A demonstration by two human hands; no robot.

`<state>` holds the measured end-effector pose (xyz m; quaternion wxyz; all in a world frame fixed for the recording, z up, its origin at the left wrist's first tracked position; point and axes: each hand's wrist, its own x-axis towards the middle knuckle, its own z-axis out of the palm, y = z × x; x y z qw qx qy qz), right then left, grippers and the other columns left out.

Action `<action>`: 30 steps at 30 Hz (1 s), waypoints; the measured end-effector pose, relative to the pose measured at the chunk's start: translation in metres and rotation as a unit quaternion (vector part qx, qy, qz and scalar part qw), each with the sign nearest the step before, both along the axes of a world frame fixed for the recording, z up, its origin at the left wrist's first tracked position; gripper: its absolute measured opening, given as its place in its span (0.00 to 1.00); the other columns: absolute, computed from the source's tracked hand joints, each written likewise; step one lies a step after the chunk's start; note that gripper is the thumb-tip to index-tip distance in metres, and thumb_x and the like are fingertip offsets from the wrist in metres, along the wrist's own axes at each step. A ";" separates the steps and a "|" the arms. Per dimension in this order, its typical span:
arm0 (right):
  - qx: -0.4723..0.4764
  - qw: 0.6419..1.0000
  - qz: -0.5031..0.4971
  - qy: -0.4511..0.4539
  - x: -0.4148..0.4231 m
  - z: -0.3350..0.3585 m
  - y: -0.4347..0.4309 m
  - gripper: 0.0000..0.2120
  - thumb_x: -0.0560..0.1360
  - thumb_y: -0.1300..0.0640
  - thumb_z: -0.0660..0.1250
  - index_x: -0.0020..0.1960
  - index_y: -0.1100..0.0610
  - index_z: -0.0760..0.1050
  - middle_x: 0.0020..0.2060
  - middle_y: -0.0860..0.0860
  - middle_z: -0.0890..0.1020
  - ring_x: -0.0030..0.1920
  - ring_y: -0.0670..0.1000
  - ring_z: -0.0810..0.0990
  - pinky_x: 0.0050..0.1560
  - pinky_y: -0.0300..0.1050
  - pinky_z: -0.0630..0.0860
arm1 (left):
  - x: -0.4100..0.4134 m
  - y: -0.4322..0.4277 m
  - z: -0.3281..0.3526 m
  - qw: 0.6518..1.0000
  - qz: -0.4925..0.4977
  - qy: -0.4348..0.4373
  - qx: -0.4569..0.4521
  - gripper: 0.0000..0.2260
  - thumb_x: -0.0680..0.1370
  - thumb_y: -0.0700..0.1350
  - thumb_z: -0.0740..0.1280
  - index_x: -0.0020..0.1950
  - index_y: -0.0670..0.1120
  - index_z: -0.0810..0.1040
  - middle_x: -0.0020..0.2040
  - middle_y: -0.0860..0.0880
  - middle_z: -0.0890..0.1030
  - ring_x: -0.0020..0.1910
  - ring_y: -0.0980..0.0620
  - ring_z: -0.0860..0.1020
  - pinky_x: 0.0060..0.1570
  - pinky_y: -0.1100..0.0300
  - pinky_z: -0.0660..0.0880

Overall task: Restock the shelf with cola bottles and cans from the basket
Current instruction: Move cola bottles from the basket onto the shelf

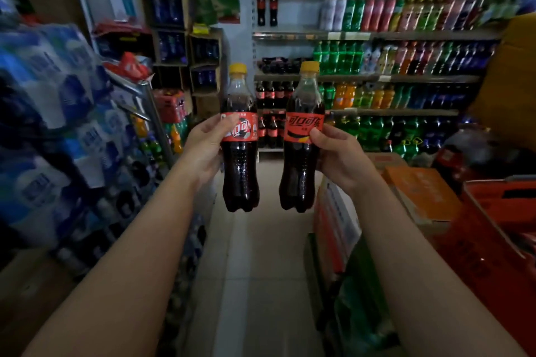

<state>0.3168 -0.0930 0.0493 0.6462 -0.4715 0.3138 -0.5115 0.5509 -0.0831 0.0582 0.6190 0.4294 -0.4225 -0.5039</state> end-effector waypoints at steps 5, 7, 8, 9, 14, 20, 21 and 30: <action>0.000 1.000 -0.011 0.025 0.026 -0.007 -0.017 0.13 0.73 0.62 0.67 0.58 0.59 0.78 0.47 0.54 0.83 0.49 0.54 0.82 0.54 0.52 0.76 | 0.024 -0.013 -0.008 1.000 -0.021 0.002 -0.004 0.03 0.72 0.46 0.72 0.45 0.50 0.83 0.45 0.50 0.85 0.47 0.52 0.83 0.52 0.50 0.77; -0.004 0.999 -0.018 0.032 0.030 -0.010 -0.025 0.12 0.75 0.63 0.66 0.58 0.59 0.77 0.47 0.53 0.83 0.49 0.53 0.82 0.53 0.51 0.76 | 0.030 -0.024 -0.012 0.999 -0.040 0.010 -0.011 0.08 0.69 0.47 0.73 0.47 0.49 0.83 0.48 0.49 0.85 0.49 0.52 0.83 0.52 0.53 0.77; -0.005 0.999 -0.022 0.034 0.031 -0.011 -0.030 0.12 0.75 0.63 0.65 0.58 0.59 0.77 0.47 0.52 0.83 0.49 0.52 0.82 0.52 0.51 0.76 | 0.032 -0.030 -0.015 0.999 -0.047 0.011 -0.011 0.10 0.68 0.47 0.73 0.48 0.48 0.83 0.49 0.48 0.85 0.51 0.50 0.82 0.53 0.52 0.77; -0.005 0.999 -0.025 0.034 0.032 -0.012 -0.035 0.12 0.75 0.63 0.66 0.58 0.59 0.77 0.47 0.52 0.83 0.49 0.52 0.82 0.52 0.51 0.76 | 0.032 -0.036 -0.017 0.999 -0.050 0.012 -0.010 0.11 0.68 0.46 0.73 0.50 0.48 0.82 0.51 0.48 0.84 0.53 0.50 0.82 0.54 0.52 0.77; -0.002 0.999 -0.041 0.031 0.028 -0.021 -0.071 0.17 0.69 0.59 0.69 0.58 0.59 0.78 0.48 0.53 0.83 0.50 0.53 0.82 0.56 0.54 0.76 | 0.025 -0.086 -0.030 0.998 -0.064 0.026 -0.002 0.09 0.75 0.40 0.69 0.55 0.44 0.80 0.51 0.46 0.83 0.51 0.50 0.81 0.48 0.57 0.79; 0.001 0.998 -0.047 0.032 0.012 -0.032 -0.152 0.22 0.69 0.60 0.69 0.63 0.61 0.75 0.50 0.54 0.82 0.50 0.53 0.82 0.54 0.52 0.77 | 0.009 -0.175 -0.040 0.998 -0.064 0.005 -0.003 0.06 0.76 0.39 0.68 0.52 0.44 0.80 0.45 0.49 0.84 0.44 0.54 0.82 0.46 0.58 0.80; -0.001 0.998 -0.046 0.034 0.009 -0.034 -0.169 0.22 0.70 0.60 0.68 0.63 0.62 0.75 0.51 0.55 0.82 0.52 0.54 0.82 0.54 0.52 0.77 | 0.007 -0.193 -0.041 0.998 -0.065 0.003 -0.004 0.06 0.76 0.39 0.68 0.52 0.44 0.80 0.44 0.50 0.84 0.43 0.54 0.82 0.45 0.59 0.80; 0.018 0.998 -0.037 0.037 -0.009 -0.039 -0.349 0.21 0.70 0.59 0.69 0.63 0.60 0.75 0.47 0.51 0.84 0.51 0.52 0.82 0.52 0.52 0.77 | -0.016 -0.361 -0.039 0.998 -0.067 -0.006 -0.009 0.06 0.76 0.39 0.68 0.50 0.46 0.82 0.45 0.50 0.84 0.45 0.54 0.82 0.44 0.59 0.79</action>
